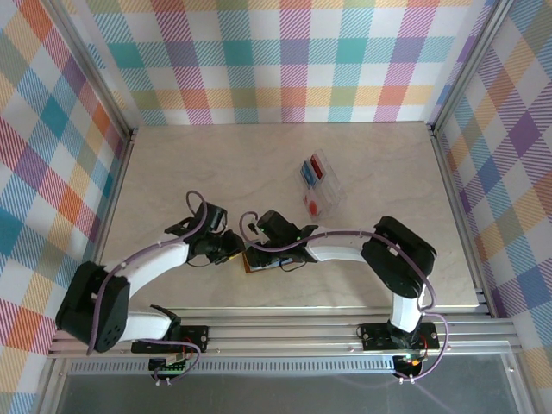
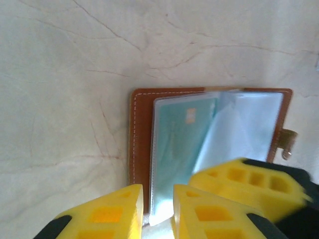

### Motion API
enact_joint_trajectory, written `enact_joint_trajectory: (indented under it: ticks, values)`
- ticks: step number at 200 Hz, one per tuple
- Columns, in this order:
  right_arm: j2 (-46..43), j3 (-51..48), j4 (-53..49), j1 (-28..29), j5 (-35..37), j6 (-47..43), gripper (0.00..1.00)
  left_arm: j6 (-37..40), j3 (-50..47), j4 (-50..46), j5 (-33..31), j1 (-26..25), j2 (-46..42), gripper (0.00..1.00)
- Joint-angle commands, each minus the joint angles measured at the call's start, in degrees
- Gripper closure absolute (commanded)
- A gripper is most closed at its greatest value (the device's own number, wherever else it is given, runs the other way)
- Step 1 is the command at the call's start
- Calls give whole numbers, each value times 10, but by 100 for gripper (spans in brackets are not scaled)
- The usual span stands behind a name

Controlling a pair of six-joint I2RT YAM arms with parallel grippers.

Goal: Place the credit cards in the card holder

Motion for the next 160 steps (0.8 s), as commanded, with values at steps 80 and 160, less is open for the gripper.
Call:
enact_joint_trajectory:
  ticks: [80, 160]
  values:
    - [52, 84, -12, -1, -53, -1, 66, 16, 1, -150, -74, 79, -135, 72]
    - [108, 191, -56, -1, -74, -23, 64, 20, 1, -165, -71, 117, -166, 68]
